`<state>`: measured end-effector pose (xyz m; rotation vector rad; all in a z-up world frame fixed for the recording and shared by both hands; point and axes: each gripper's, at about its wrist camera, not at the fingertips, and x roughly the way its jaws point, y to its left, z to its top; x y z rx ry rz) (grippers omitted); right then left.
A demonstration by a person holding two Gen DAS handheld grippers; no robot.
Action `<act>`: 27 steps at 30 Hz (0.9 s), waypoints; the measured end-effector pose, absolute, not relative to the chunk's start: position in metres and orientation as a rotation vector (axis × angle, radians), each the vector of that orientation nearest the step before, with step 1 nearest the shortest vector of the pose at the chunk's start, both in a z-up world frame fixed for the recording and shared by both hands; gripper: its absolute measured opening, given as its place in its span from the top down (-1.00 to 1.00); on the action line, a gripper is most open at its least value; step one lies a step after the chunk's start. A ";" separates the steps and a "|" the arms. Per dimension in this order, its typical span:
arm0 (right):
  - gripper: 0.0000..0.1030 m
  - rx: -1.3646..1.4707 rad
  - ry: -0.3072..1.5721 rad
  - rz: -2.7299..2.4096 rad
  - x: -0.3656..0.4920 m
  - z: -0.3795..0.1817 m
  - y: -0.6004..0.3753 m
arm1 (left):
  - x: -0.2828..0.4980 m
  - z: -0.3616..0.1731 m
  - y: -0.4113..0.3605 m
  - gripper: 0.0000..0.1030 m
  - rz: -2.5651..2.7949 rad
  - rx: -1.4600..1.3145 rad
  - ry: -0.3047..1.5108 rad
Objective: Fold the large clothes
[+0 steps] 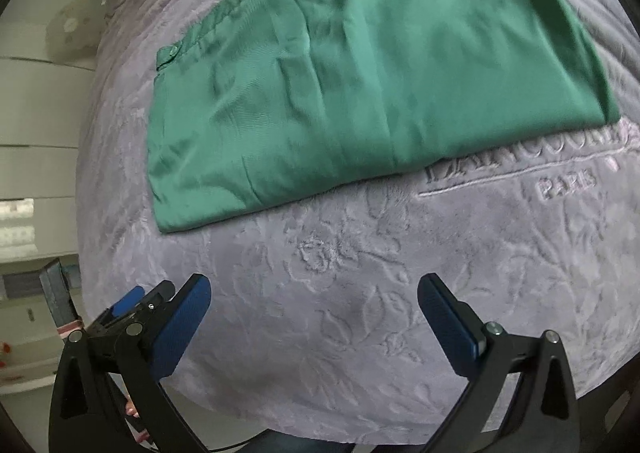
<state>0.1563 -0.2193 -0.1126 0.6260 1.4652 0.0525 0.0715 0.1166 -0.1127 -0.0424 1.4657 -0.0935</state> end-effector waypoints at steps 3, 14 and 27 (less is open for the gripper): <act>-0.99 0.675 1.476 0.059 0.157 -0.121 -0.218 | 0.077 -0.117 0.125 -1.00 -0.092 -0.069 1.470; -0.99 0.784 1.482 0.124 0.175 -0.144 -0.204 | 0.112 -0.121 0.121 -1.00 -0.078 -0.044 1.450; -0.99 0.860 1.439 0.178 0.194 -0.156 -0.186 | 0.122 -0.139 0.121 -1.00 -0.050 -0.064 1.465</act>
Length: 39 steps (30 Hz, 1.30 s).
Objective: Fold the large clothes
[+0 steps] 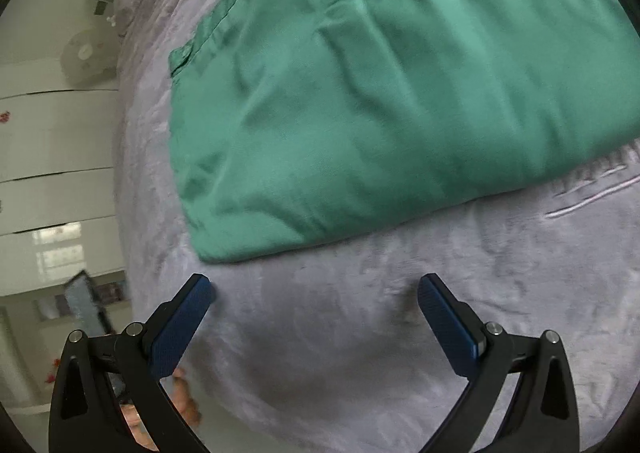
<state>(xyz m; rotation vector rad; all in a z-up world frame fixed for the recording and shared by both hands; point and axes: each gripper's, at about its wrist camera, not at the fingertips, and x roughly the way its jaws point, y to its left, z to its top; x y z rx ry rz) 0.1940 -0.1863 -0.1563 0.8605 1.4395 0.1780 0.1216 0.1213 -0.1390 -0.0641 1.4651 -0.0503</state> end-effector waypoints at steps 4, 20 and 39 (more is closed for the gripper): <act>-0.99 0.914 1.419 0.178 0.196 -0.160 -0.183 | 0.121 -0.147 0.122 -1.00 -0.047 -0.056 1.477; -0.99 1.277 1.302 0.308 0.221 -0.208 -0.145 | 0.130 -0.161 0.190 -1.00 -0.135 -0.305 1.441; 0.84 1.479 1.202 0.318 0.238 -0.214 -0.145 | 0.180 -0.156 0.181 -1.00 -0.373 -0.647 1.385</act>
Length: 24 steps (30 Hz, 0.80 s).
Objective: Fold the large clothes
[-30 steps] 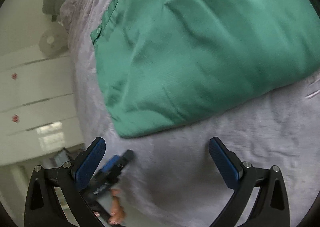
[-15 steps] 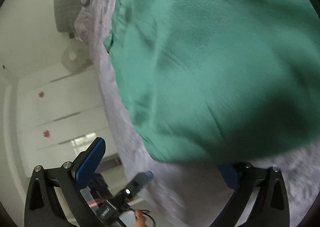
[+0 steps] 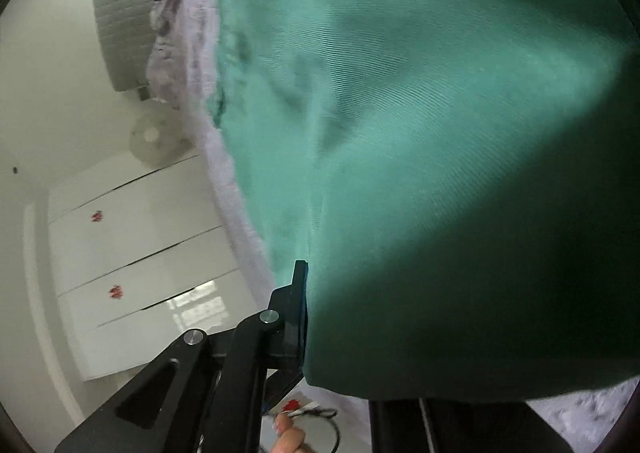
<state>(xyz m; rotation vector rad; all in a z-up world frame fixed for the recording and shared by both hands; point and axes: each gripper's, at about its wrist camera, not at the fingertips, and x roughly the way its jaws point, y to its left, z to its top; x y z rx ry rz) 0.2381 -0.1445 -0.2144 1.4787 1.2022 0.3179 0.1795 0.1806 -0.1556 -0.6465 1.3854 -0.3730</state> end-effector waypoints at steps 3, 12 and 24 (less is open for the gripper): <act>0.84 1.468 1.164 0.379 0.242 -0.197 -0.151 | 0.200 -0.161 0.172 -1.00 -0.456 -0.724 1.394; 0.84 1.400 1.152 0.448 0.244 -0.175 -0.157 | 0.262 -0.173 0.127 -1.00 -0.597 -0.771 1.433; 0.76 0.856 1.466 0.418 0.218 -0.158 -0.165 | 0.271 -0.180 0.084 0.29 -0.392 -0.484 1.480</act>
